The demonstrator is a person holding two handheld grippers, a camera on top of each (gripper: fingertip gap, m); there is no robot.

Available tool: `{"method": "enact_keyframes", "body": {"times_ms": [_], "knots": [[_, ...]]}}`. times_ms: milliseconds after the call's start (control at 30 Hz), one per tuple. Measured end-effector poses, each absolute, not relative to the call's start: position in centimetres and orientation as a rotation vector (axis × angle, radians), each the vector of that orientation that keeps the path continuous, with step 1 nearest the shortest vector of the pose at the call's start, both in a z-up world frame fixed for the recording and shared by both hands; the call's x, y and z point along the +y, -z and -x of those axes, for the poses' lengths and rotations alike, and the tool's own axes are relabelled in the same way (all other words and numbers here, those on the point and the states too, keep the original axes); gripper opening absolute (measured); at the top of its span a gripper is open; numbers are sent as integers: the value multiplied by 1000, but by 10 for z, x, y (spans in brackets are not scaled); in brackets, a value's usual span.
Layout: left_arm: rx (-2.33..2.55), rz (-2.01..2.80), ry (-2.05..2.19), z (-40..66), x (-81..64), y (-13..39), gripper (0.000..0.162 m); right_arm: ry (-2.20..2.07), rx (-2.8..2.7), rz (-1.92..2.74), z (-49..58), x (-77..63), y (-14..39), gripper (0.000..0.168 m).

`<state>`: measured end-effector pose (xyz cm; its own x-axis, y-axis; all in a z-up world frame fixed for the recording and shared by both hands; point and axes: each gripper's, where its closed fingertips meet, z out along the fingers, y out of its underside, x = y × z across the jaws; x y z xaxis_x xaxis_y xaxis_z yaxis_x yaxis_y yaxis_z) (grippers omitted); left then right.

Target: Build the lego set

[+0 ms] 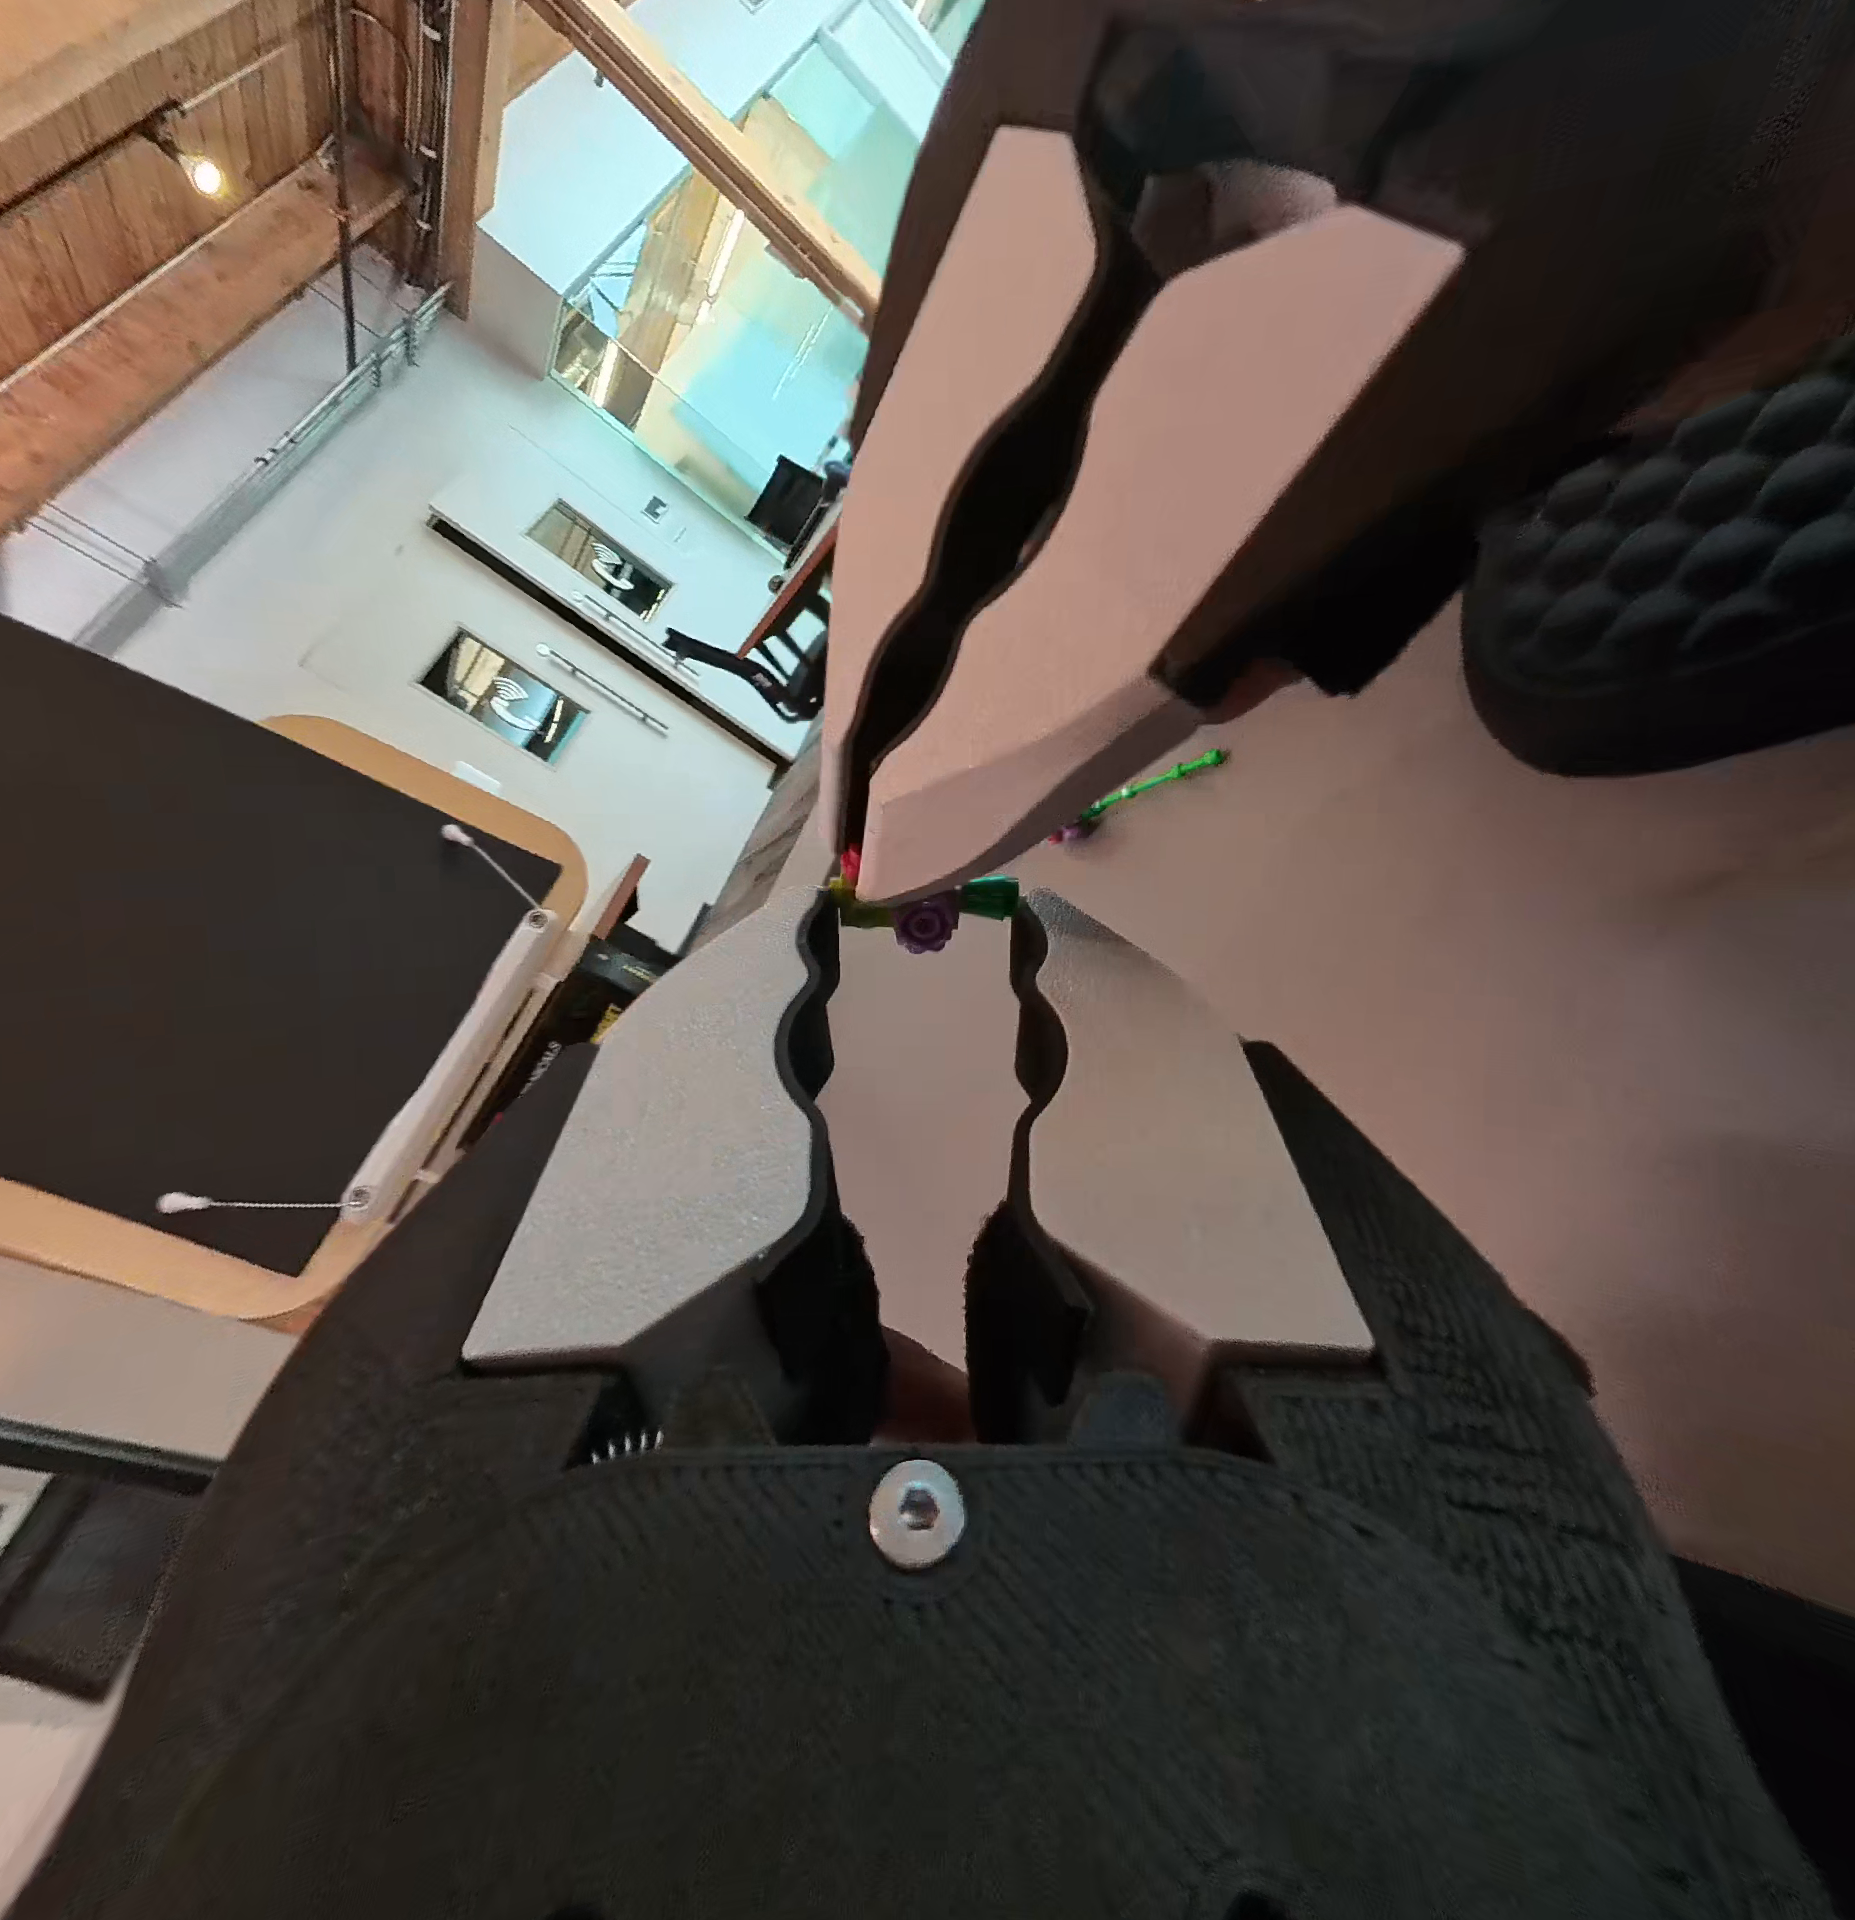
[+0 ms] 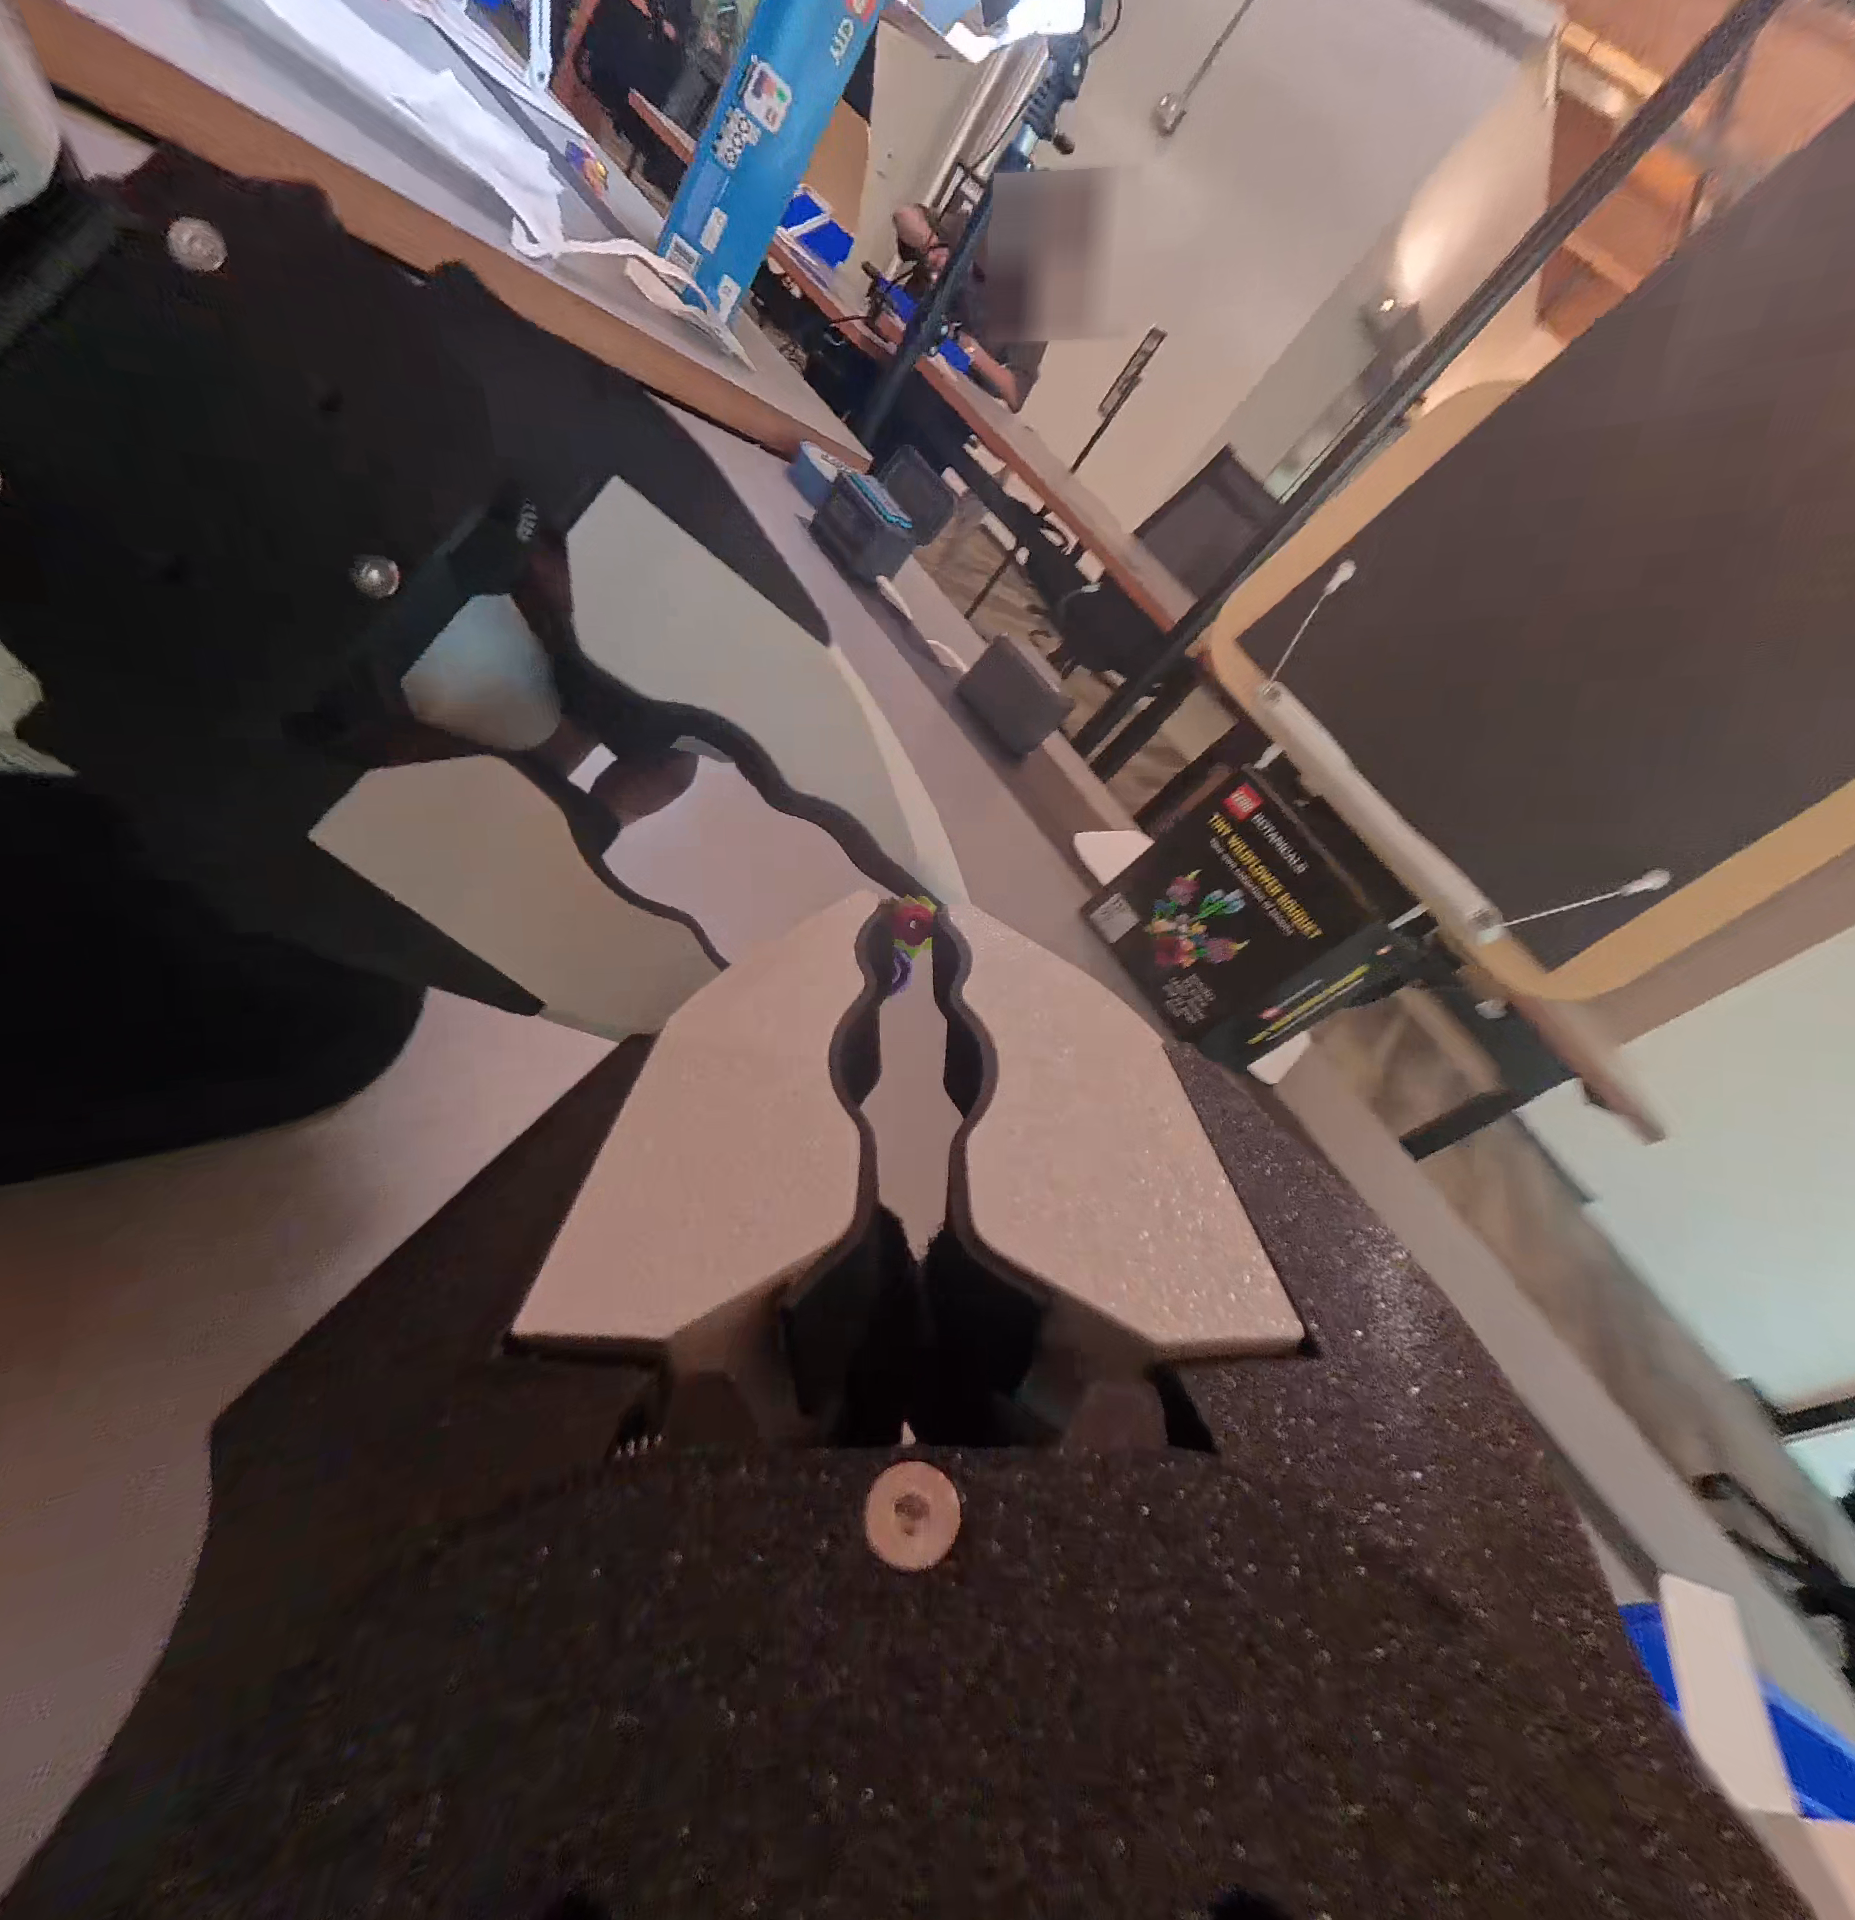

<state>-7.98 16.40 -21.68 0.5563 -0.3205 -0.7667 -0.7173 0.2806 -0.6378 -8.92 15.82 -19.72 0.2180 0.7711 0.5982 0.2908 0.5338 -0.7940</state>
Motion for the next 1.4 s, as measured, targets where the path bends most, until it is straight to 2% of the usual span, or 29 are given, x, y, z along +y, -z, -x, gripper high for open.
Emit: {"method": "enact_keyframes", "body": {"times_ms": [233, 400, 467, 733, 833, 900, 1200, 1267, 1400], "knots": [[1037, 1397, -413, 92, 170, 231, 32, -307, -1339, 919, 85, 156, 190, 6], [987, 1350, -391, 91, 168, 220, 32, -707, -1180, 1077, 73, 162, 174, 7], [985, 1358, -362, 91, 168, 221, 32, -740, -1117, 1096, 59, 170, 162, 7], [908, 1309, -202, 87, 162, 207, 32, -125, -768, 1396, -80, 274, 145, 7], [901, 1299, -191, 87, 161, 205, 32, -75, -735, 1585, -107, 294, 169, 8], [904, 1300, -199, 88, 162, 205, 32, -56, -726, 1636, -113, 299, 177, 15], [901, 1299, -198, 89, 162, 205, 32, -21, -733, 1683, -117, 304, 184, 27], [899, 1300, -199, 89, 162, 205, 32, -128, -754, 1631, -102, 295, 178, 25], [892, 1314, -240, 93, 164, 206, 32, -634, -960, 1463, -29, 237, 168, 19]]}}
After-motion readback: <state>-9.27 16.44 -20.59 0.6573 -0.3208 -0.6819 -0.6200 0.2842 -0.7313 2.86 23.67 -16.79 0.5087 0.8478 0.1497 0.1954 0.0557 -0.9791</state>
